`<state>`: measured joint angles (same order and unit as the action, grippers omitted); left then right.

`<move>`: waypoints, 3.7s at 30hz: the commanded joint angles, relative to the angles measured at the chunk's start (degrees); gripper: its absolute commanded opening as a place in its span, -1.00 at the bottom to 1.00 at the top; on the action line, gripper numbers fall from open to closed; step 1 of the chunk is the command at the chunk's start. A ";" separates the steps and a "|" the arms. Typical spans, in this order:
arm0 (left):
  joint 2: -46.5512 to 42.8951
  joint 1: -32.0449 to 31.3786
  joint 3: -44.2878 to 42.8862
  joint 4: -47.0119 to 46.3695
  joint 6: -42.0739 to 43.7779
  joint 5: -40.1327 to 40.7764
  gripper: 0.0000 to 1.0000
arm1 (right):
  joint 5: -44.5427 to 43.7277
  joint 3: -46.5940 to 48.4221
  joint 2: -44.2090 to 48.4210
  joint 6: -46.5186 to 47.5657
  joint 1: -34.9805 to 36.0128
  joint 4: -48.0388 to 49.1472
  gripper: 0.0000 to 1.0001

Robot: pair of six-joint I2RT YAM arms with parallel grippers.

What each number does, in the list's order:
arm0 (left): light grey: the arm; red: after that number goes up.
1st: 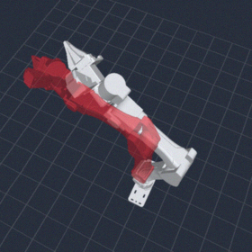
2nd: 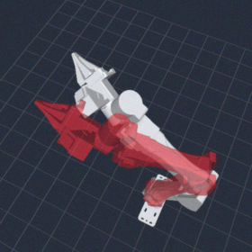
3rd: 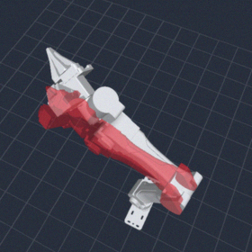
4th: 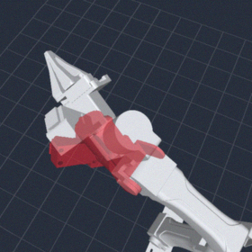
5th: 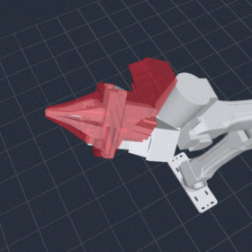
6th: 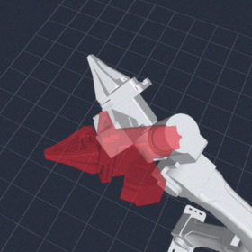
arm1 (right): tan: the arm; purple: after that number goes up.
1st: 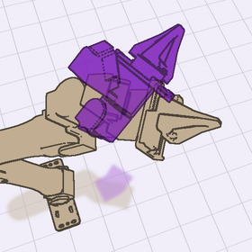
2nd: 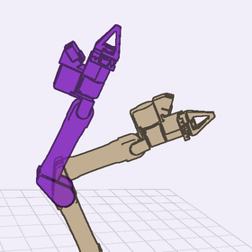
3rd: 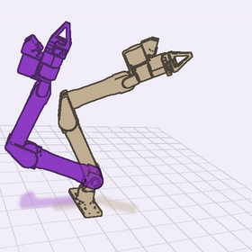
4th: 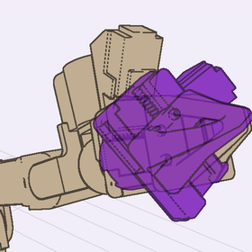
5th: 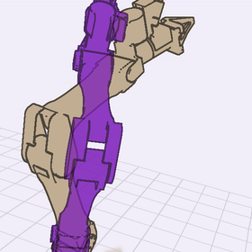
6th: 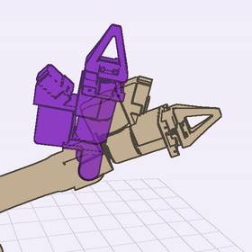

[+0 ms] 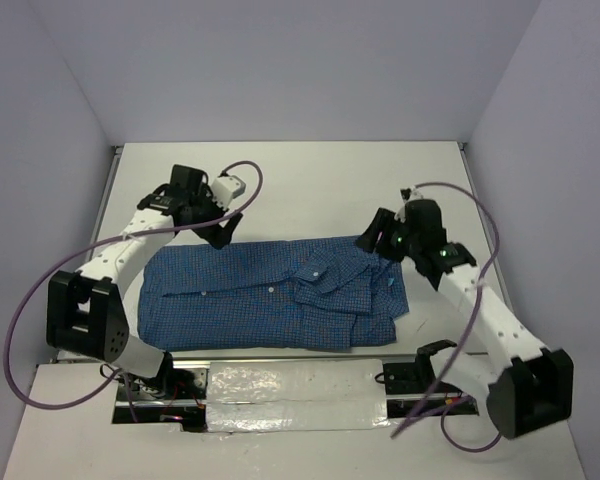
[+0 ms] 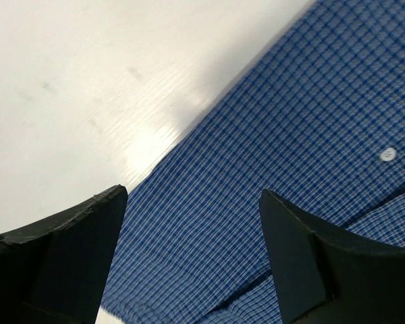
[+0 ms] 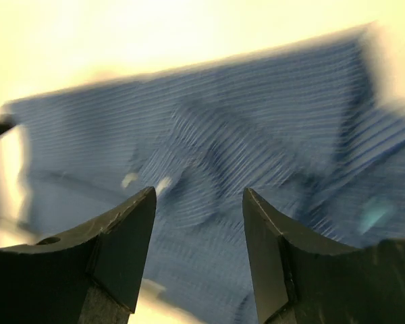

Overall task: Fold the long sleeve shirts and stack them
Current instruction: Fold the shirt

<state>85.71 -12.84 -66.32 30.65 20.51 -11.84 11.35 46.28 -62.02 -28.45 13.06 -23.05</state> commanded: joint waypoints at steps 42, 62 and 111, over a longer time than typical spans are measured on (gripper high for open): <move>-2.92 20.22 5.77 -4.55 -4.17 6.39 0.83 | -1.77 -16.23 -11.64 -42.84 16.91 23.76 -1.00; -1.34 20.66 4.36 -3.76 -3.37 5.24 0.83 | 7.81 -24.57 0.59 -28.52 8.66 6.79 -1.00; 18.00 32.70 -0.91 4.50 -0.30 -6.18 -0.23 | -8.98 -13.83 6.02 -17.96 -9.10 -27.76 0.68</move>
<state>103.96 19.79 -67.40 33.63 19.35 -14.31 2.39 35.11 -59.86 -42.92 4.23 -46.98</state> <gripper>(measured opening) 0.415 0.853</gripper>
